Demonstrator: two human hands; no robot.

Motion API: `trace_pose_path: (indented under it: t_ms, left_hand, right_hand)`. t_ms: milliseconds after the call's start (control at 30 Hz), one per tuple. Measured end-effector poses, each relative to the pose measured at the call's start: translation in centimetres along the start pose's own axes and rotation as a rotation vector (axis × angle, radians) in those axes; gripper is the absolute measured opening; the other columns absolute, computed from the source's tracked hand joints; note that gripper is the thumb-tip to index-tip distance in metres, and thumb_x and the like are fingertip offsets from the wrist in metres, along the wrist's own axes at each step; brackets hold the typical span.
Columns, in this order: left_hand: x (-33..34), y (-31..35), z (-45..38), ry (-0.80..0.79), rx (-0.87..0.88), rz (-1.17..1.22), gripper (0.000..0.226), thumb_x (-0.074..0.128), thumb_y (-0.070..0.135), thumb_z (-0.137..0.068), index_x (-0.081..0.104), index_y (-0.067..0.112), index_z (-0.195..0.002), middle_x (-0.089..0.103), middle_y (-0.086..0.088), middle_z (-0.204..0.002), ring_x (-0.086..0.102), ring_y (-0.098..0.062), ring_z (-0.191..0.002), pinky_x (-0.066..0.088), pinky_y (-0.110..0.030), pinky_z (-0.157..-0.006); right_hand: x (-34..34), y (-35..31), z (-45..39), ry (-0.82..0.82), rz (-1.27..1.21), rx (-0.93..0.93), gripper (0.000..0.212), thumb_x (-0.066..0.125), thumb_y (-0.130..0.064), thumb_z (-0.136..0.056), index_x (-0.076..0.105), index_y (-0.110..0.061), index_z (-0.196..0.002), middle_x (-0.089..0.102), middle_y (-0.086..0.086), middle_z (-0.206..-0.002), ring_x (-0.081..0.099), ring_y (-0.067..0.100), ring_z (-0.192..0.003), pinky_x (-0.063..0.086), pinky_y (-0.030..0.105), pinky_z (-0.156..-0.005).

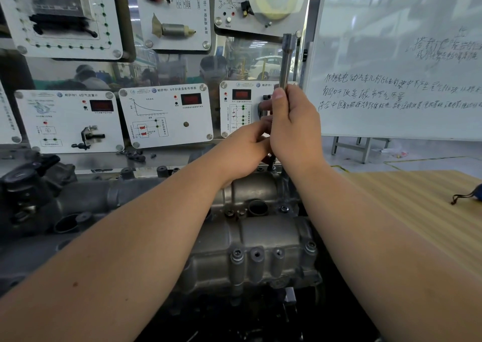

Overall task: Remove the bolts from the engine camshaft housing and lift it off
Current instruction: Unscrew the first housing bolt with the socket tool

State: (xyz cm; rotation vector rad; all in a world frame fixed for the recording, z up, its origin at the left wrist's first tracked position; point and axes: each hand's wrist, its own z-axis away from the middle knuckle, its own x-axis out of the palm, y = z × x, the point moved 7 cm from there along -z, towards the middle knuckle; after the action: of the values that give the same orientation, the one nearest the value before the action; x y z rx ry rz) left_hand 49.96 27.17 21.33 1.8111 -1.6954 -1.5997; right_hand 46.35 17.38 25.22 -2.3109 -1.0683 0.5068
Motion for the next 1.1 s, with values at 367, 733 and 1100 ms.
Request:
trace_pose_path:
  t_ms: [367,733,1100]
  left_hand:
    - [0.25,-0.02,-0.18,-0.009,0.008,0.025,0.027,0.05,0.023,-0.105,0.06,0.025,-0.13,0.074,-0.007,-0.109,0.072,-0.026,-0.099,0.055,-0.045,-0.091]
    - [0.22,0.28,-0.19,0.008,0.037,0.002,0.03,0.052,0.017,-0.1,0.059,0.029,-0.127,0.073,-0.007,-0.106,0.069,-0.033,-0.099,0.054,-0.054,-0.094]
    - [-0.01,0.13,-0.23,0.019,0.024,-0.015,0.024,0.052,0.018,-0.099,0.063,0.024,-0.12,0.074,-0.011,-0.103,0.07,-0.033,-0.099,0.054,-0.056,-0.095]
  right_hand:
    - [-0.43,-0.64,0.13,0.047,-0.008,-0.043,0.025,0.041,-0.032,-0.104,0.047,-0.037,-0.08,0.068,-0.012,-0.085,0.064,0.0,-0.075,0.045,0.016,-0.068]
    - [-0.24,0.12,-0.03,0.034,-0.041,-0.007,0.008,0.045,-0.034,-0.105,0.051,-0.028,-0.106,0.072,-0.008,-0.089,0.068,0.003,-0.082,0.05,0.02,-0.071]
    - [-0.13,0.12,-0.03,0.022,-0.058,-0.015,0.013,0.05,-0.037,-0.102,0.052,-0.028,-0.112,0.072,-0.009,-0.083,0.069,0.005,-0.082,0.052,0.026,-0.074]
